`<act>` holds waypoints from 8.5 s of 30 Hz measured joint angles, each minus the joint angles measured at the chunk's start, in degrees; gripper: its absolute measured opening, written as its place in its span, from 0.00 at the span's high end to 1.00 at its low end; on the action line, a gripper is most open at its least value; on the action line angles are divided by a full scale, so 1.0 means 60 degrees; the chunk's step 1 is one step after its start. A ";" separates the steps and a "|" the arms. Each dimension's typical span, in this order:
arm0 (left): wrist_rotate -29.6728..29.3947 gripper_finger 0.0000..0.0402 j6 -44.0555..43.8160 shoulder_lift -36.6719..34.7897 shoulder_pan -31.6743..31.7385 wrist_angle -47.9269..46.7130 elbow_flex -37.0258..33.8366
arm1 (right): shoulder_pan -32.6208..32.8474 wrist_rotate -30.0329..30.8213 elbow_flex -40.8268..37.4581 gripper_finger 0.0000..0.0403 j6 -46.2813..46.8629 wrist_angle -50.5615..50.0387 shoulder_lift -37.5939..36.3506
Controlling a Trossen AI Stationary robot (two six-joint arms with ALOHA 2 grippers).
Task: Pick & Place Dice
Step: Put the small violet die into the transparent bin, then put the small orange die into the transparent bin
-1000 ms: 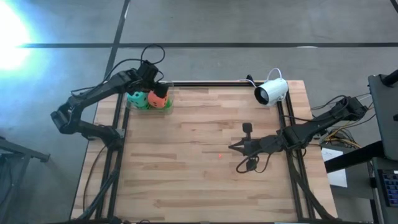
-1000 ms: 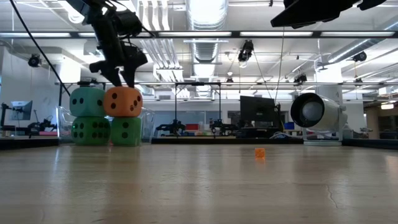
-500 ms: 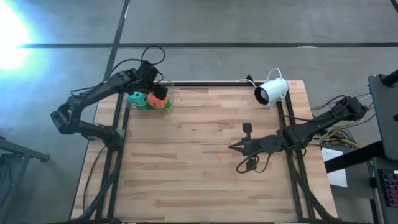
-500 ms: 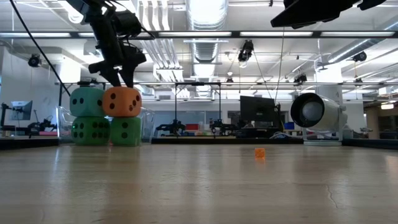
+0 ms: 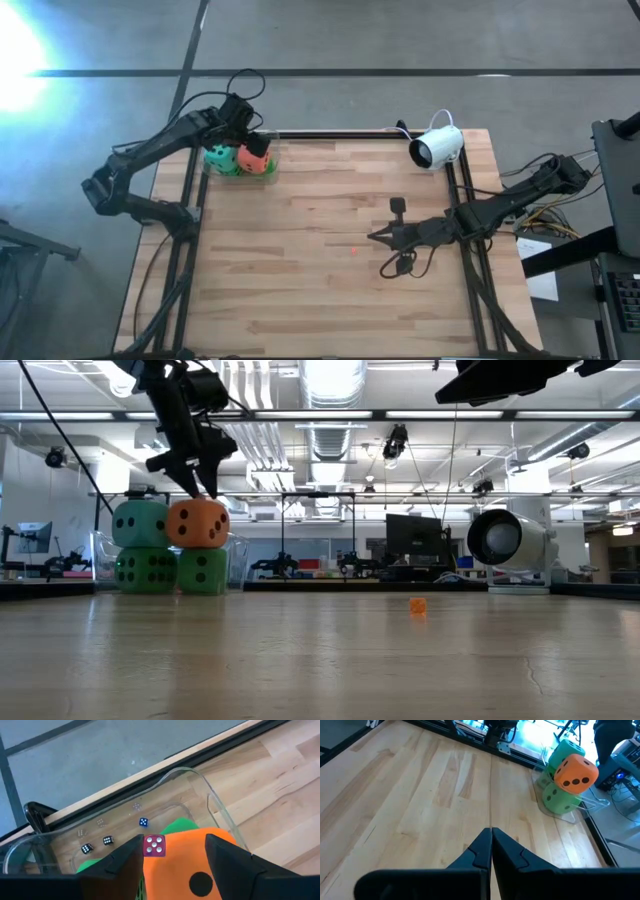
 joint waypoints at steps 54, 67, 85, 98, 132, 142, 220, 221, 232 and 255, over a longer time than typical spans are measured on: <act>-0.1111 0.60 -0.0022 -0.0004 0.0153 -0.1129 -0.0051 | -0.0003 -0.0004 -0.0140 0.98 0.0030 0.0010 0.0004; -0.1147 0.60 0.0669 -0.0004 0.0226 -0.1473 -0.0051 | -0.0002 -0.0004 -0.0168 0.98 0.0033 0.0010 0.0004; -0.0431 0.60 0.1414 -0.0007 -0.0403 -0.1420 0.1392 | -0.0001 -0.0026 -0.0157 0.98 0.0031 0.0040 0.0004; -0.0204 0.60 0.2000 -0.0007 -0.4347 -0.0032 0.1248 | -0.0007 -0.0405 -0.0147 0.98 0.0616 -0.0303 0.0000; 0.0007 0.60 0.1635 0.0004 -0.7326 0.3770 -0.0685 | -0.1515 -0.2996 -0.0769 0.98 0.2823 0.0935 0.3954; 0.0007 0.60 0.1639 0.0004 -0.7326 0.3763 -0.0685 | -0.1779 -0.3467 -0.0657 0.98 0.2758 0.1595 0.4952; 0.0401 0.60 0.1741 0.3426 -0.7329 0.6676 -0.0692 | -0.0849 -0.1552 -0.1997 0.98 0.0969 0.0597 -0.1922; 0.0402 0.60 0.1730 0.3580 -0.7326 0.6903 -0.0692 | -0.0849 -0.1552 -0.2059 0.98 0.0969 0.0594 -0.1996; 0.0404 0.60 0.1417 0.5114 -0.7311 0.9009 -0.0692 | -0.0850 -0.1559 -0.2164 0.98 0.0912 0.0867 -0.1994; 0.0401 0.60 0.0737 0.6579 -0.6796 0.9443 -0.0696 | -0.0849 -0.1587 -0.2178 0.98 0.0823 0.0973 -0.1989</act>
